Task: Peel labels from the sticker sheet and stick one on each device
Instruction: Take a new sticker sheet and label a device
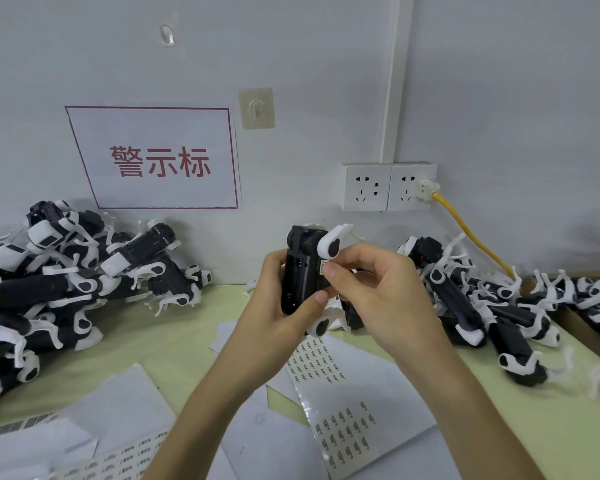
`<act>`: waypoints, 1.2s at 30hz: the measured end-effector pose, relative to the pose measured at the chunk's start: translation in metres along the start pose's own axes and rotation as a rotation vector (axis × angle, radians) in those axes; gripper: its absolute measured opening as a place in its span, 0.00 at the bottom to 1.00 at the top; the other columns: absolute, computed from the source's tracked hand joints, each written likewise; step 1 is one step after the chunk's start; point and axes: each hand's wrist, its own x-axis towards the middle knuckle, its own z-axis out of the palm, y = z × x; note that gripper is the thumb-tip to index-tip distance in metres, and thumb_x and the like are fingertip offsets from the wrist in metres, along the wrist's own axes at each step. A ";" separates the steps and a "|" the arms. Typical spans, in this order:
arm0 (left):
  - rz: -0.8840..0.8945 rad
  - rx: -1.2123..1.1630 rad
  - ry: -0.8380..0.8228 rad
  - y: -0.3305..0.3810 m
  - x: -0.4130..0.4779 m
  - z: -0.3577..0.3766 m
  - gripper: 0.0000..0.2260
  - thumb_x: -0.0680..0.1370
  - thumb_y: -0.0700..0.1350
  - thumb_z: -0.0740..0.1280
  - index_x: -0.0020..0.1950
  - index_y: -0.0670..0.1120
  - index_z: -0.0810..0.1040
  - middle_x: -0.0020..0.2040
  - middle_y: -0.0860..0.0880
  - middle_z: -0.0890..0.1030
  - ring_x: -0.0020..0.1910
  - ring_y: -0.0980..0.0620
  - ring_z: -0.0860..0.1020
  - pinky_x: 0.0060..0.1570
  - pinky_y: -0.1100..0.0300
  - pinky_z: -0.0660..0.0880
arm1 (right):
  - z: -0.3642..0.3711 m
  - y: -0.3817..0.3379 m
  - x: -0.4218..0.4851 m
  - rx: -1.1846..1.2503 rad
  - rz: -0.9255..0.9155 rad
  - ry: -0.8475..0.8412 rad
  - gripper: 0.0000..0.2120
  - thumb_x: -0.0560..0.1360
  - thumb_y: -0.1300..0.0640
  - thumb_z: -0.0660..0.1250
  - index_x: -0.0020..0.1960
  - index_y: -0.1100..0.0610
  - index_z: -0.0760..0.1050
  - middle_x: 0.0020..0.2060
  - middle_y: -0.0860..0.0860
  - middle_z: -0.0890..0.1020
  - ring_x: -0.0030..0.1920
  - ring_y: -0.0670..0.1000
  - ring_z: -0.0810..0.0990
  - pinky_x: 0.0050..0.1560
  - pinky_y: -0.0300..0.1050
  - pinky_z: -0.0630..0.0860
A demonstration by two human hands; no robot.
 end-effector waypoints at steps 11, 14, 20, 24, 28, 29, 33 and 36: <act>0.027 0.036 -0.039 0.004 -0.001 -0.002 0.14 0.83 0.44 0.68 0.65 0.54 0.70 0.45 0.58 0.79 0.42 0.57 0.80 0.41 0.65 0.77 | -0.005 0.006 0.004 0.022 0.127 0.054 0.20 0.66 0.40 0.77 0.30 0.55 0.75 0.33 0.57 0.84 0.34 0.49 0.82 0.40 0.43 0.79; -0.059 -0.093 -0.081 0.004 -0.002 -0.005 0.19 0.78 0.50 0.68 0.68 0.52 0.73 0.58 0.52 0.83 0.59 0.55 0.82 0.56 0.60 0.77 | -0.008 0.007 0.006 0.224 0.145 -0.183 0.13 0.78 0.51 0.69 0.39 0.58 0.78 0.36 0.54 0.83 0.39 0.51 0.82 0.45 0.42 0.79; -0.095 -0.177 -0.166 0.004 -0.004 -0.002 0.20 0.78 0.50 0.67 0.70 0.52 0.73 0.63 0.47 0.82 0.65 0.48 0.80 0.67 0.46 0.75 | -0.009 0.007 0.005 0.228 0.007 -0.223 0.19 0.74 0.47 0.72 0.42 0.64 0.74 0.32 0.55 0.77 0.34 0.53 0.75 0.36 0.42 0.74; -0.104 -0.165 -0.251 0.008 -0.006 0.000 0.19 0.80 0.49 0.65 0.71 0.54 0.72 0.63 0.49 0.82 0.65 0.50 0.79 0.66 0.50 0.75 | -0.009 0.008 0.006 0.161 -0.091 -0.204 0.23 0.74 0.48 0.69 0.41 0.68 0.66 0.29 0.53 0.71 0.29 0.49 0.70 0.31 0.40 0.69; -0.121 -0.181 -0.302 0.010 -0.006 -0.003 0.19 0.79 0.49 0.66 0.71 0.55 0.72 0.62 0.52 0.83 0.64 0.52 0.80 0.63 0.55 0.76 | -0.016 0.006 0.006 0.154 -0.105 -0.302 0.14 0.76 0.53 0.66 0.38 0.60 0.68 0.28 0.49 0.70 0.28 0.46 0.69 0.29 0.37 0.66; -0.126 -0.179 -0.297 0.010 -0.006 -0.003 0.19 0.79 0.49 0.66 0.70 0.54 0.73 0.61 0.53 0.83 0.63 0.53 0.80 0.62 0.56 0.77 | -0.017 0.006 0.006 0.155 -0.100 -0.314 0.12 0.76 0.53 0.65 0.38 0.58 0.69 0.28 0.48 0.71 0.28 0.46 0.69 0.29 0.37 0.65; -0.113 -0.084 -0.196 0.010 -0.005 0.003 0.16 0.77 0.56 0.65 0.63 0.53 0.74 0.48 0.57 0.85 0.52 0.58 0.83 0.51 0.62 0.77 | -0.017 0.005 0.005 0.161 -0.072 -0.352 0.10 0.76 0.55 0.63 0.38 0.58 0.70 0.30 0.52 0.69 0.30 0.48 0.68 0.32 0.40 0.64; -0.121 -0.060 -0.117 0.008 -0.003 0.005 0.20 0.74 0.66 0.65 0.58 0.53 0.75 0.51 0.45 0.84 0.54 0.43 0.82 0.55 0.49 0.76 | -0.014 0.006 0.004 0.188 -0.065 -0.378 0.11 0.77 0.56 0.62 0.38 0.59 0.68 0.29 0.51 0.69 0.30 0.47 0.68 0.32 0.41 0.65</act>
